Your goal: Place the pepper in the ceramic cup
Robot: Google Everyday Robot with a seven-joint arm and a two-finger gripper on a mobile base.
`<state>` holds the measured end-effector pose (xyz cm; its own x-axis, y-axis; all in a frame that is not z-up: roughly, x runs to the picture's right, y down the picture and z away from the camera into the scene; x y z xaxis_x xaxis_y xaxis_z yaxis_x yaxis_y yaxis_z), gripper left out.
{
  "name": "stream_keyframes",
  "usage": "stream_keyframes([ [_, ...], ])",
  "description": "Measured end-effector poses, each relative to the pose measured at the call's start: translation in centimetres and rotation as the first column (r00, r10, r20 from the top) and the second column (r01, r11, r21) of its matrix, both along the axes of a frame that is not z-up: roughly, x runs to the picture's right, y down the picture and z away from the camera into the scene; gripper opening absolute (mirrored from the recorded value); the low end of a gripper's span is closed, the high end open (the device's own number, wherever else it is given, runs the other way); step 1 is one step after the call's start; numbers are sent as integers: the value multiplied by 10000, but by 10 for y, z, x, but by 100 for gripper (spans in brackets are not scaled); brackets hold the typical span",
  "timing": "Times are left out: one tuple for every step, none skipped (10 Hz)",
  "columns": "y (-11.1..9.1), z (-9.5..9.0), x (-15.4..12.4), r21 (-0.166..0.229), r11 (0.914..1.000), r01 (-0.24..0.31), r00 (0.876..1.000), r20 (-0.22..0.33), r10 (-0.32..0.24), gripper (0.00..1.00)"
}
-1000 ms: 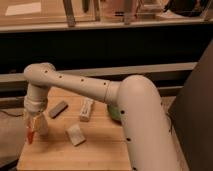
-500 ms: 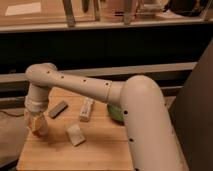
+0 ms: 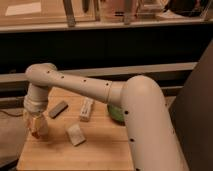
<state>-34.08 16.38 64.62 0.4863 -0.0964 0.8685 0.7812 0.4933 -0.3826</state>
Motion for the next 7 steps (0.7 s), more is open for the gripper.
stream_keyframes([
  [-3, -5, -1, 70, 9999, -81, 9999, 138, 80, 0],
  [-4, -9, -3, 112, 9999, -116, 9997, 226, 114, 0],
  [-5, -14, -6, 170, 9997, -151, 9992, 364, 145, 0],
  [-6, -18, -7, 232, 9995, -194, 9987, 473, 183, 0],
  [-8, -24, -8, 304, 9992, -266, 9978, 608, 247, 0],
  [-9, -28, -9, 354, 9989, -301, 9971, 703, 275, 0],
  [-11, -35, -10, 444, 9984, -337, 9960, 840, 299, 0],
])
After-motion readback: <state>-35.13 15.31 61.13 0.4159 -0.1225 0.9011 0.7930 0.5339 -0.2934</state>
